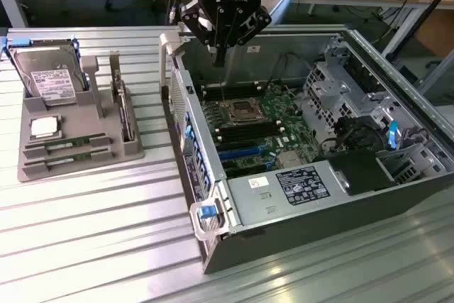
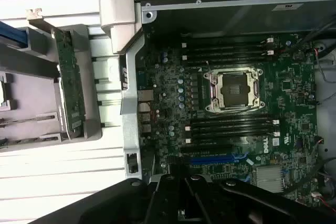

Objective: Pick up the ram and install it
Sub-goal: 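Reach for the ram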

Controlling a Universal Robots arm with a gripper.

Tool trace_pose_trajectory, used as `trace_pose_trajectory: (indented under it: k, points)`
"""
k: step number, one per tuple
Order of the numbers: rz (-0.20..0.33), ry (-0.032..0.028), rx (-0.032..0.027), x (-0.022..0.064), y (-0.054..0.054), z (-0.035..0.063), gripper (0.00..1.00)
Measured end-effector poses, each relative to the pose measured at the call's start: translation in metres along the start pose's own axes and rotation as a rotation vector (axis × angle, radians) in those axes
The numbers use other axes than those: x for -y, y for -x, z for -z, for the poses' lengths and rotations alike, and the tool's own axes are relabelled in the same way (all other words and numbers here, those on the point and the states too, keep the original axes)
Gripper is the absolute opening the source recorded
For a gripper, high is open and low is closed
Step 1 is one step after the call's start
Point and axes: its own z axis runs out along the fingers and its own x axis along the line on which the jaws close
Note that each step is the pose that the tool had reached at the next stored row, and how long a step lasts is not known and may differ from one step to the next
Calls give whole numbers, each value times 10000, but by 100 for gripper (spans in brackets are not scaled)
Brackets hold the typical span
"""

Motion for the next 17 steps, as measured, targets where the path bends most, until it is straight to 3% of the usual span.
trace_pose_trajectory:
  k: [5,9,10,11,15,17]
  points:
    - [-2,-1,0,1,-11,1,10]
    - [1,-1,3,6,-83,3,10]
    - [-1,1,8,10,-132,4,10]
    - [2,2,16,19,-257,8,10]
    - [3,7,40,44,-589,17,10]
    - [2,10,50,54,-714,20,10]
